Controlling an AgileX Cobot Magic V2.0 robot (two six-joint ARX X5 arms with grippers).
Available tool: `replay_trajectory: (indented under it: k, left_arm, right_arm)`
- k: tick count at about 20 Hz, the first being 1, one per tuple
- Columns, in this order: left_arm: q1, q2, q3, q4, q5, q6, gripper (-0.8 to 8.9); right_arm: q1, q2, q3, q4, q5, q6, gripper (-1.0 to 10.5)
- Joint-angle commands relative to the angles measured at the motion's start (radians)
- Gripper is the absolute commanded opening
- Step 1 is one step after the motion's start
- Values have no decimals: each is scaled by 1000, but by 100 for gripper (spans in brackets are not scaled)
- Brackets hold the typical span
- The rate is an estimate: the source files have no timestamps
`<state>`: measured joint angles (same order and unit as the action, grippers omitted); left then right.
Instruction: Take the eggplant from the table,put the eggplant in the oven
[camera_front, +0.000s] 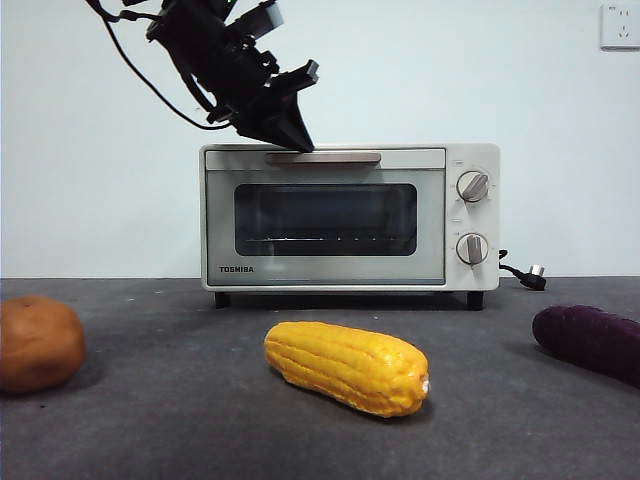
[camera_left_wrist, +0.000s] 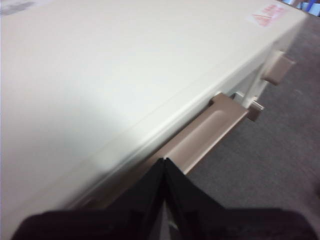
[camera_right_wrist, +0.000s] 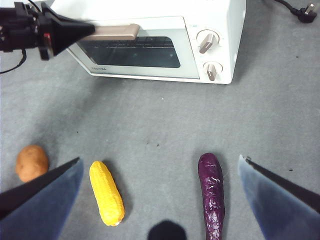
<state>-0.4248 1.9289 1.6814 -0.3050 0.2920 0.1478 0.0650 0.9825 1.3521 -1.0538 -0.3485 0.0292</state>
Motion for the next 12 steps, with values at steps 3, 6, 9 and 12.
replay_trajectory:
  k: [3, 6, 9, 12]
  left_arm:
    - [-52, 34, -23, -100, 4, 21, -6]
    - [-87, 34, -23, -106, 4, 20, -6]
    - [-125, 34, -23, -145, 6, 20, -6]
    - [-164, 34, -23, -170, 7, 20, -6]
  right_arm:
    - [1, 4, 3, 10, -3, -8, 692]
    - [1, 4, 3, 9, -3, -8, 692]
    - [1, 4, 3, 9, -3, -8, 692]
    - [1, 4, 3, 10, -3, -11, 691]
